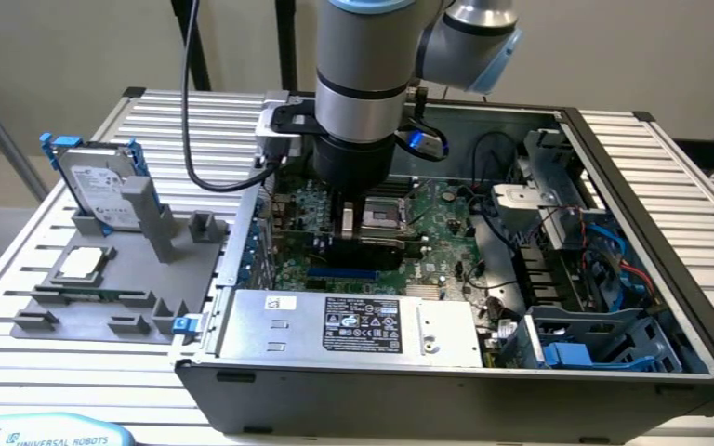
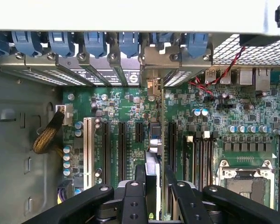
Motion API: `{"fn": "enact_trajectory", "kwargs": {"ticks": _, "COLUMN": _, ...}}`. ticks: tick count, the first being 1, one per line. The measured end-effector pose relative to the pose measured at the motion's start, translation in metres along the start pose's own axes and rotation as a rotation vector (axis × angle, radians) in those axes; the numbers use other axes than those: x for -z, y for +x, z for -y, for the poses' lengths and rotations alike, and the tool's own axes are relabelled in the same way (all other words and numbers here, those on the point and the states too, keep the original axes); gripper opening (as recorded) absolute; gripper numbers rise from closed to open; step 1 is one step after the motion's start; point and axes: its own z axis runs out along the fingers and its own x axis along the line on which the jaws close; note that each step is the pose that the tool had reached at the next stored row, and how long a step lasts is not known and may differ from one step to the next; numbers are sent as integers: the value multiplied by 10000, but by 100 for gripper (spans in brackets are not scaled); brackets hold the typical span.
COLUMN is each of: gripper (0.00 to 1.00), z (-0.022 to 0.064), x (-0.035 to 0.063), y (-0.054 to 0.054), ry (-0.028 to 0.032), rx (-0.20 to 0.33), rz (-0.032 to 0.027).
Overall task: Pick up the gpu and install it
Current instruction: 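Insert the gpu into the slot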
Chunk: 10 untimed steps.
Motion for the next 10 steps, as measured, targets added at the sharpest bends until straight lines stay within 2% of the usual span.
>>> {"fn": "enact_trajectory", "kwargs": {"ticks": 10, "gripper": 26, "z": -6, "x": -17, "y": -4, "ry": 1, "rx": 2, "rz": 2}}
